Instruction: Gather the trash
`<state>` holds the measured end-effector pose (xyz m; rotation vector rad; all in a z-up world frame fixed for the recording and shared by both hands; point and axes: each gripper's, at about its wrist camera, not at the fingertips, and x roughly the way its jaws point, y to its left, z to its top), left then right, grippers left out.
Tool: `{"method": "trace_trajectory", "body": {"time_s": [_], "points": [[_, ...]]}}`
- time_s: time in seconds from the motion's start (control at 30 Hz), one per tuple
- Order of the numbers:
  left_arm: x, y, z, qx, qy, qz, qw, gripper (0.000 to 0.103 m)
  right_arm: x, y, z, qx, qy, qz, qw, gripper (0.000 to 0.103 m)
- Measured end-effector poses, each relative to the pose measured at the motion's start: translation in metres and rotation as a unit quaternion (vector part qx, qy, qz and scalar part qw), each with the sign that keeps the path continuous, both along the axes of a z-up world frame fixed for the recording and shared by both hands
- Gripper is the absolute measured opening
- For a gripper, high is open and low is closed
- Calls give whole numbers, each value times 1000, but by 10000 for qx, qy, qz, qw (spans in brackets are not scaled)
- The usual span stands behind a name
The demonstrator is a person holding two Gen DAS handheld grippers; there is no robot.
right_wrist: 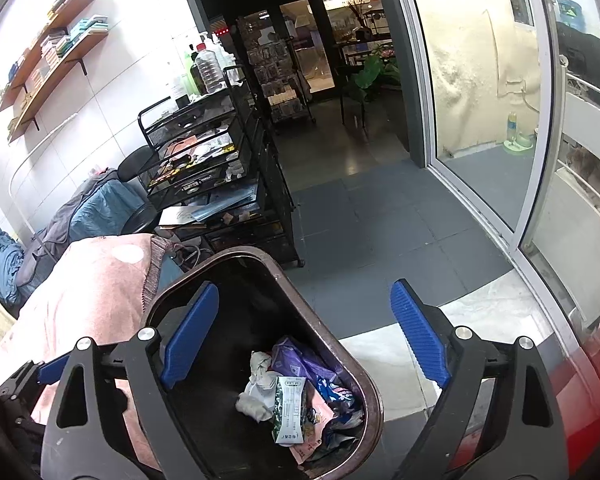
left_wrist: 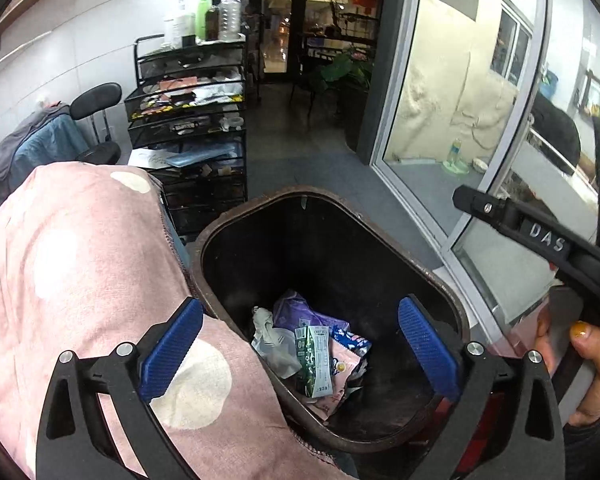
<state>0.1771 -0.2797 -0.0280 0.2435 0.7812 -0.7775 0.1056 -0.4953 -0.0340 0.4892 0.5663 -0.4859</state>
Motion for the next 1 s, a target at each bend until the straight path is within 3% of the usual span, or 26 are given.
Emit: {"method": "trace_trajectory", "body": {"time_s": [0.27, 0.47, 0.73, 1.0], "points": [[-21, 30, 23, -507, -324, 265, 9978, 98, 0, 5, 0, -28, -64, 52, 10000, 91], [-32, 73, 37, -895, -631, 813, 9907, 98, -2, 33, 8, -355, -186, 367, 9985, 92], [-47, 141, 45, -1222, -1049, 1789, 9706, 98, -15, 90, 24, -1011, -829, 845, 9878, 97], [-69, 200, 44, -1267, -1417, 2734, 9429, 98, -25, 158, 37, -1318, -1184, 1686, 9696, 97]]}}
